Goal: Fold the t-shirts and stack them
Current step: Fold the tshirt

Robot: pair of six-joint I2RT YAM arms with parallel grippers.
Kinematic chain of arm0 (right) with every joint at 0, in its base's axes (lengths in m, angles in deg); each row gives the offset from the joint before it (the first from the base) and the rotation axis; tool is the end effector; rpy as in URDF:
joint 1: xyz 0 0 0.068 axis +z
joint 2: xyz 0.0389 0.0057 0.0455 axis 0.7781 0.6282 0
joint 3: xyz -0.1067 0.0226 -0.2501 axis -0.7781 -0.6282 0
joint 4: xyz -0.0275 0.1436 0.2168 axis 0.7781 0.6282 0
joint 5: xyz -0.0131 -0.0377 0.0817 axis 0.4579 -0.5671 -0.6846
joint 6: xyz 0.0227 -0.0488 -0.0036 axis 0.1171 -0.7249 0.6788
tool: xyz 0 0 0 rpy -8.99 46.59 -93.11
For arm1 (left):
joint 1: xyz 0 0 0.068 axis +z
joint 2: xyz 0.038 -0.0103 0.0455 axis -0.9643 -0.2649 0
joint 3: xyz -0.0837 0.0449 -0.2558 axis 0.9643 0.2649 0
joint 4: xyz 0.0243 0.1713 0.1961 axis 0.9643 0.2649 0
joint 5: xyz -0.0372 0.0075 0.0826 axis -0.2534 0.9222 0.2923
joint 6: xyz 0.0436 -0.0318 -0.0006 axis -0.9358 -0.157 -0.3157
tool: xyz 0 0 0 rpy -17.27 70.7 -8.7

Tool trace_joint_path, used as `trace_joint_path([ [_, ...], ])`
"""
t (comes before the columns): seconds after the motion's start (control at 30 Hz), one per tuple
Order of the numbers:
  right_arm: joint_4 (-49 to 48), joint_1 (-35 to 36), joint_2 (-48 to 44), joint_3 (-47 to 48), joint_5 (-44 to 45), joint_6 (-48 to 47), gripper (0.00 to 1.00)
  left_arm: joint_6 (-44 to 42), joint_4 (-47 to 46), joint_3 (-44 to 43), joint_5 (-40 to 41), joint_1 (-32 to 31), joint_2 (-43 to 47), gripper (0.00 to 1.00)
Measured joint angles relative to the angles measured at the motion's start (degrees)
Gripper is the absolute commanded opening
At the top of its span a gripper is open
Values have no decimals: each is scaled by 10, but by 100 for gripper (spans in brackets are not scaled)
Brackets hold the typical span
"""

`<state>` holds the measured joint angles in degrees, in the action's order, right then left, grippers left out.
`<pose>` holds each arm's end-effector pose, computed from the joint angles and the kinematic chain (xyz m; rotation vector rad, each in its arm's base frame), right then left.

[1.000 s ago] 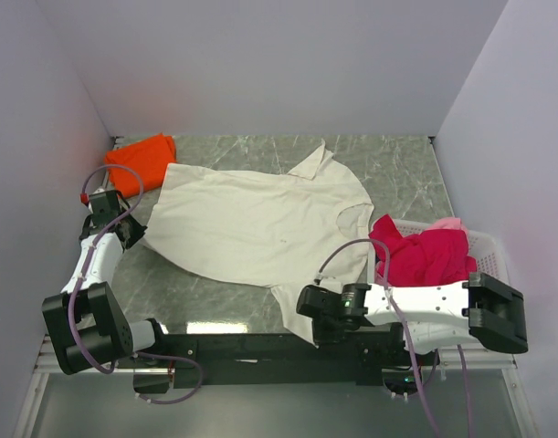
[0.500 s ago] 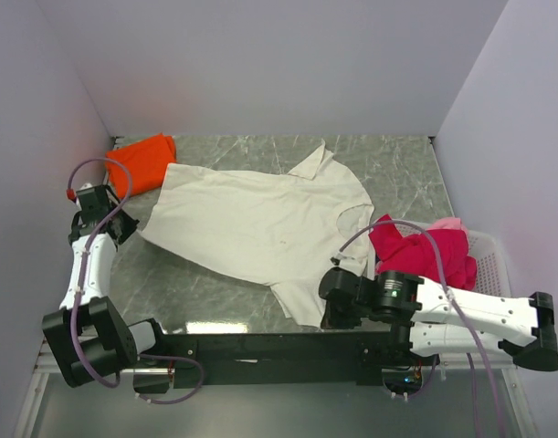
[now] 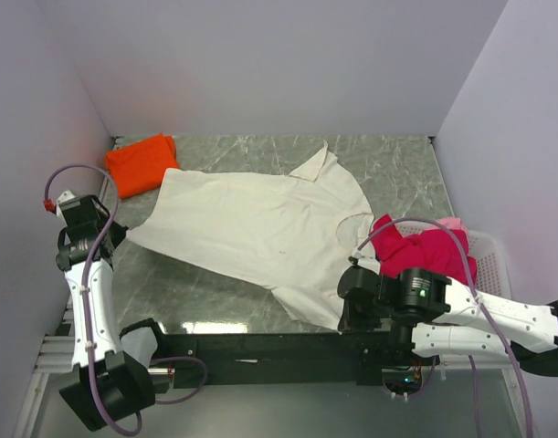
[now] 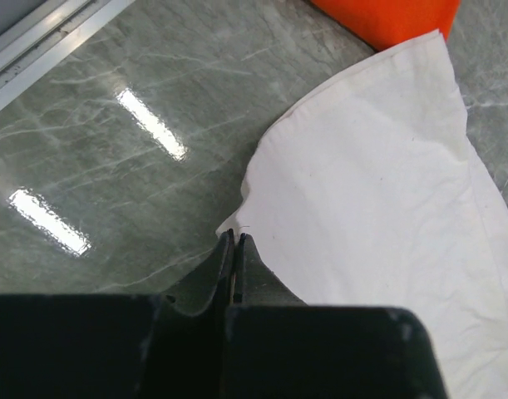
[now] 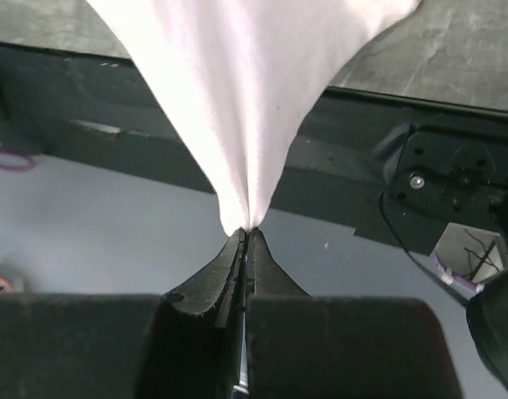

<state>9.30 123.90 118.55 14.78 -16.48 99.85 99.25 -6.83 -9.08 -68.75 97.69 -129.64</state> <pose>0.0402 0.1195 0.2808 -0.0389 2.8825 0.5354 0.1811 0.0784 0.2925 -1.0902 2.0045 -0.0526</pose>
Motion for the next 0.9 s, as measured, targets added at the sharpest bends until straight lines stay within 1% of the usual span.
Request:
trace_joint_path([
  [0.2,23,0,-17,42,-1,5,0,8,31,0,16,2,39,1],
  [0.47,22,-13,-9,46,7,4,0,12,31,1,12,2,35,1],
  [0.6,5,-32,-1,35,3,-3,0,10,17,7,-4,2,13,1],
  [0.7,-1,-79,5,30,-1,-28,0,10,3,14,-22,3,-24,1],
  [0.9,-40,-232,35,28,-15,-120,0,5,-29,25,-51,3,-89,1],
])
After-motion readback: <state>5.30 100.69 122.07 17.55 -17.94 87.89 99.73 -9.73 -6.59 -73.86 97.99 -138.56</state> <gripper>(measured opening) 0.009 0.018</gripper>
